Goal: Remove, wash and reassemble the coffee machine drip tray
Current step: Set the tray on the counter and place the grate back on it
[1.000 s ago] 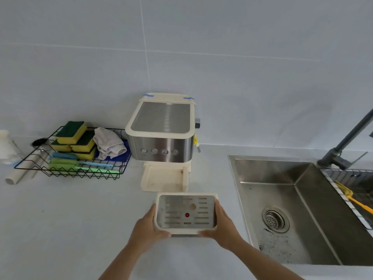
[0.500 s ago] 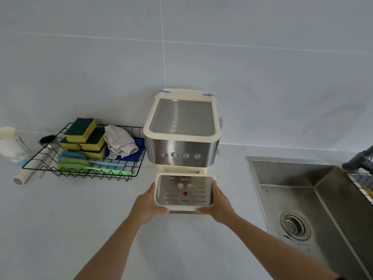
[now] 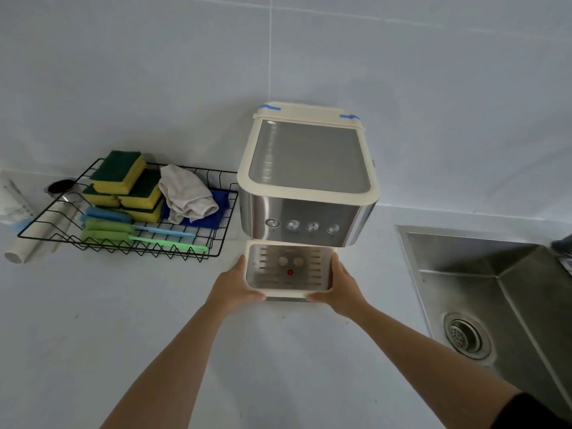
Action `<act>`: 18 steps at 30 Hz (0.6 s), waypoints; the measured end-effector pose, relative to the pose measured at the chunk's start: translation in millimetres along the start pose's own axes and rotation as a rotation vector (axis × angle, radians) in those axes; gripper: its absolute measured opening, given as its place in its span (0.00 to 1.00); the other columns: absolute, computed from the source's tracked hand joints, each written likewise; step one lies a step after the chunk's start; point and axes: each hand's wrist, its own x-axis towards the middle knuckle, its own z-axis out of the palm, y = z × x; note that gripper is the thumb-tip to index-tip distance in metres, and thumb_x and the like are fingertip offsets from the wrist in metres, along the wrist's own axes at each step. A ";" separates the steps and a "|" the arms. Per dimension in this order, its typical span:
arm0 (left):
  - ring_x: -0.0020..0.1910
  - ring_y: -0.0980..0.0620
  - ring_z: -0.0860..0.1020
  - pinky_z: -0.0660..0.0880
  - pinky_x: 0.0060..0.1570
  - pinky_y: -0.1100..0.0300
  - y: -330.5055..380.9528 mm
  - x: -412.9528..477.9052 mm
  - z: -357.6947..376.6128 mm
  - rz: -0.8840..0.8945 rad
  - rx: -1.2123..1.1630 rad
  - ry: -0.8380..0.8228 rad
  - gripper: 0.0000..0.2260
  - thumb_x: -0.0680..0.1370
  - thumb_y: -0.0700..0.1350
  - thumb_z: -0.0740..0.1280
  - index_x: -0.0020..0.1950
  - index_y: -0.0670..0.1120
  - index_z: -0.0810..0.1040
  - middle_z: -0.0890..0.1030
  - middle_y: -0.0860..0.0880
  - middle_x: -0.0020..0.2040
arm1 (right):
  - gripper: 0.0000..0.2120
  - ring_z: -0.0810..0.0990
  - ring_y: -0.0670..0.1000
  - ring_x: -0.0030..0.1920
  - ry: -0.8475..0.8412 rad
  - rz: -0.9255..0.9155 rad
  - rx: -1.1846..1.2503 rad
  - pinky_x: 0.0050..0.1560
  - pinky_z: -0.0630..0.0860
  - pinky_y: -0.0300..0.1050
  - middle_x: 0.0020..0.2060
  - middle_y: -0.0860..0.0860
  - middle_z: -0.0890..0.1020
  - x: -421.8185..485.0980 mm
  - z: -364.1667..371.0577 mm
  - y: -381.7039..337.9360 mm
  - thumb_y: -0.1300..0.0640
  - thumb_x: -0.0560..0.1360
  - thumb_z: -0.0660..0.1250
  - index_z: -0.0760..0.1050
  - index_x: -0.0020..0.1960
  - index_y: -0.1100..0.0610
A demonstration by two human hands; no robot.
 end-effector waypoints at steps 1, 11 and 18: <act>0.50 0.48 0.75 0.71 0.43 0.60 -0.1 3.3 1.4 -0.002 0.008 -0.004 0.37 0.64 0.49 0.74 0.68 0.46 0.62 0.78 0.46 0.58 | 0.43 0.73 0.49 0.57 -0.002 0.006 -0.008 0.55 0.72 0.41 0.59 0.51 0.73 2.5 0.3 1.4 0.58 0.62 0.78 0.57 0.69 0.51; 0.57 0.47 0.74 0.73 0.50 0.60 1.2 21.1 0.9 -0.012 0.024 -0.034 0.43 0.68 0.46 0.72 0.75 0.47 0.51 0.75 0.45 0.62 | 0.39 0.75 0.52 0.58 -0.011 0.078 0.002 0.50 0.75 0.39 0.59 0.52 0.73 18.0 6.4 11.1 0.59 0.62 0.78 0.60 0.65 0.52; 0.52 0.47 0.77 0.78 0.51 0.53 -4.3 27.0 0.1 0.008 -0.007 -0.055 0.38 0.64 0.47 0.75 0.70 0.48 0.61 0.78 0.47 0.57 | 0.37 0.76 0.53 0.56 -0.043 0.107 -0.060 0.52 0.78 0.45 0.58 0.53 0.75 25.6 3.3 12.2 0.56 0.60 0.79 0.62 0.62 0.54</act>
